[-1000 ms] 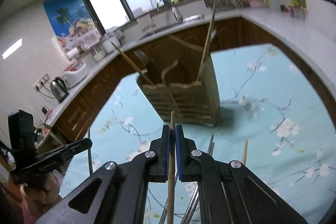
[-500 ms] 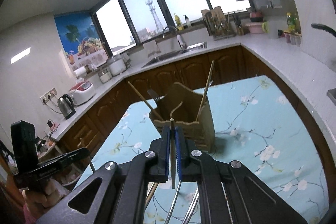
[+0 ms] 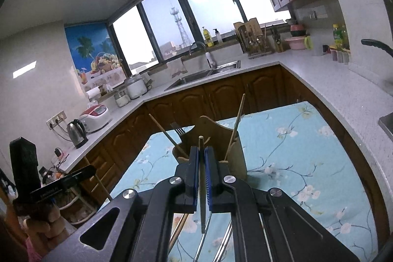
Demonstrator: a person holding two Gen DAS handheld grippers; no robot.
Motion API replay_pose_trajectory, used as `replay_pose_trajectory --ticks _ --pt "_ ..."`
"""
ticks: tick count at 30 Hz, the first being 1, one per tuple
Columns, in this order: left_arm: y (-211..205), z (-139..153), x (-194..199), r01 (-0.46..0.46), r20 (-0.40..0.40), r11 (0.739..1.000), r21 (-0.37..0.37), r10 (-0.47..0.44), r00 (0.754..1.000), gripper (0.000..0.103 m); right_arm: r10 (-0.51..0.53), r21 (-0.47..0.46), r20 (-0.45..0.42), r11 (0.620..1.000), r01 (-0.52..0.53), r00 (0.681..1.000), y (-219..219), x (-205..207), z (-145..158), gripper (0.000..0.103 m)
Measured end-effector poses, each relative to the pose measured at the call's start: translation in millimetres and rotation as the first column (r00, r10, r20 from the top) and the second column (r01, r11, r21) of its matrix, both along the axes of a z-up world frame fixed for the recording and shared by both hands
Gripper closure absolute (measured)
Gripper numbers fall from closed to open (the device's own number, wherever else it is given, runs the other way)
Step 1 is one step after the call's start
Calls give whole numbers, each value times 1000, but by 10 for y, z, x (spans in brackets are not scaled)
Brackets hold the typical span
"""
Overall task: Organize utensils
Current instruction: 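Lift the chopstick with the right tool while the left tool carries its chopstick over the caddy, then open the right tool into the caddy while the left tool releases its chopstick in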
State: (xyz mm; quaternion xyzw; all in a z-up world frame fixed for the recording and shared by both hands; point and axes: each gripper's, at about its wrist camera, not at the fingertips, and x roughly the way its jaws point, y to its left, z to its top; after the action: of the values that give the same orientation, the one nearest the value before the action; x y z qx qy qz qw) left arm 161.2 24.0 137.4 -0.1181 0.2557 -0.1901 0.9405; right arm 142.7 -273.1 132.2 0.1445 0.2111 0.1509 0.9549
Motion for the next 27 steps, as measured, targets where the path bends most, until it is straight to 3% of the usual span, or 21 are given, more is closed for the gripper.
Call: replay_pose_trajectory --ticks 7,20,27 --pt "-42 200 137 -7 53 1000 -6 7 999 98 -15 -7 30 1000 15 999 -26 79 111 98" --pt "-229 790 731 -67 202 998 -15 69 977 98 -79 -39 151 996 86 985 -33 561 649 98" --pt "-365 767 1219 -114 213 993 -27 117 970 98 -104 -52 163 992 114 981 -12 913 654 98"
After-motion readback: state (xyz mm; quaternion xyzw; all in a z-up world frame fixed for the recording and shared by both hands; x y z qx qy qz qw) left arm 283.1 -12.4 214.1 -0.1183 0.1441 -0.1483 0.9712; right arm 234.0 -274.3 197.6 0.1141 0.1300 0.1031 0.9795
